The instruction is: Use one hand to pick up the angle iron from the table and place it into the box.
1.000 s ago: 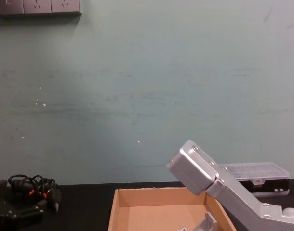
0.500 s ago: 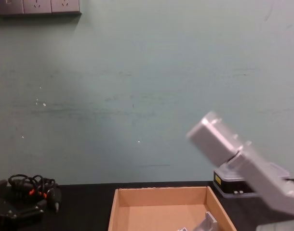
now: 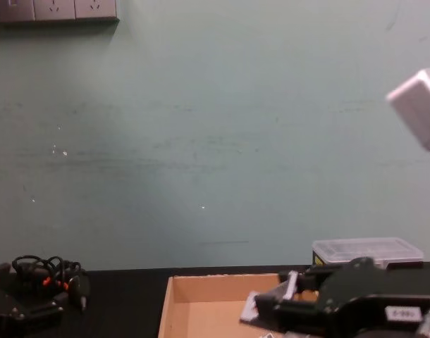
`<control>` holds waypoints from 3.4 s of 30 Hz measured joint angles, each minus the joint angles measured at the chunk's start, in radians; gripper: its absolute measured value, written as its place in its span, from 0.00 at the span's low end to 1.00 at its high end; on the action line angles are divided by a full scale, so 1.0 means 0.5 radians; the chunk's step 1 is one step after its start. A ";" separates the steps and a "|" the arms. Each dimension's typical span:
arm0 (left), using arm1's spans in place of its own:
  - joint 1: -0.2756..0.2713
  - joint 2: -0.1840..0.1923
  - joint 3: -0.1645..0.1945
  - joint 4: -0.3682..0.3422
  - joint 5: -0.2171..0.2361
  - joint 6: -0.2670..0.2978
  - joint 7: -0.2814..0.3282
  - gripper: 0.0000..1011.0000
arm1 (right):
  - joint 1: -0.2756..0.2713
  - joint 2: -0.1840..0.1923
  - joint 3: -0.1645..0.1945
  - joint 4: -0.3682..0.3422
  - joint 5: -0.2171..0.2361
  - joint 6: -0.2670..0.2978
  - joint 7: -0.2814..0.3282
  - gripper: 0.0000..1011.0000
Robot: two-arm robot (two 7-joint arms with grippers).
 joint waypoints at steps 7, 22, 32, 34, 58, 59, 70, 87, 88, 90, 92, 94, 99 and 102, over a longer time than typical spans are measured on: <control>0.000 0.000 0.000 0.000 0.000 0.000 0.000 1.00 | -0.055 0.014 0.076 -0.034 0.032 -0.007 -0.039 0.49; 0.000 0.000 0.000 0.000 0.000 0.000 0.000 1.00 | 0.017 -0.130 0.036 0.108 -0.057 0.058 -0.140 0.49; 0.000 0.000 0.000 0.000 0.000 0.000 0.000 1.00 | 0.203 -0.370 -0.062 0.384 -0.210 0.110 -0.215 0.49; 0.000 0.000 0.000 0.000 0.000 0.000 0.000 1.00 | 0.242 -0.418 -0.081 0.443 -0.241 0.112 -0.224 0.49; 0.000 0.000 0.000 0.000 0.000 0.000 0.000 1.00 | 0.399 -0.716 -0.100 0.829 -0.434 0.099 -0.327 0.49; 0.000 0.000 0.000 0.000 0.000 0.000 0.000 1.00 | 0.402 -0.722 -0.098 0.836 -0.437 0.099 -0.327 0.49; 0.000 0.000 0.000 0.000 0.000 0.000 0.000 1.00 | 0.423 -0.809 -0.051 0.928 -0.460 0.130 -0.343 0.49; 0.000 0.000 0.000 0.000 0.000 0.000 0.000 1.00 | 0.419 -0.847 -0.013 0.966 -0.537 0.164 -0.313 0.49; 0.000 0.000 0.000 0.000 0.000 0.000 0.000 1.00 | 0.417 -0.848 -0.010 0.966 -0.539 0.165 -0.307 0.49; 0.000 0.000 0.000 0.000 0.000 0.000 0.000 1.00 | 0.416 -0.850 -0.006 0.968 -0.542 0.168 -0.300 0.49; 0.000 0.000 0.000 0.000 0.000 0.000 0.000 1.00 | 0.415 -0.852 -0.004 0.971 -0.545 0.172 -0.291 0.49; 0.000 0.000 0.000 0.000 0.000 0.000 0.000 1.00 | 0.415 -0.852 -0.004 0.974 -0.550 0.174 -0.283 0.49; 0.000 0.000 0.000 0.000 0.000 0.000 0.000 1.00 | 0.412 -0.854 -0.003 0.979 -0.561 0.186 -0.269 0.49; 0.000 0.000 0.000 0.000 0.000 0.000 0.000 1.00 | 0.409 -0.857 0.001 0.979 -0.568 0.193 -0.269 0.49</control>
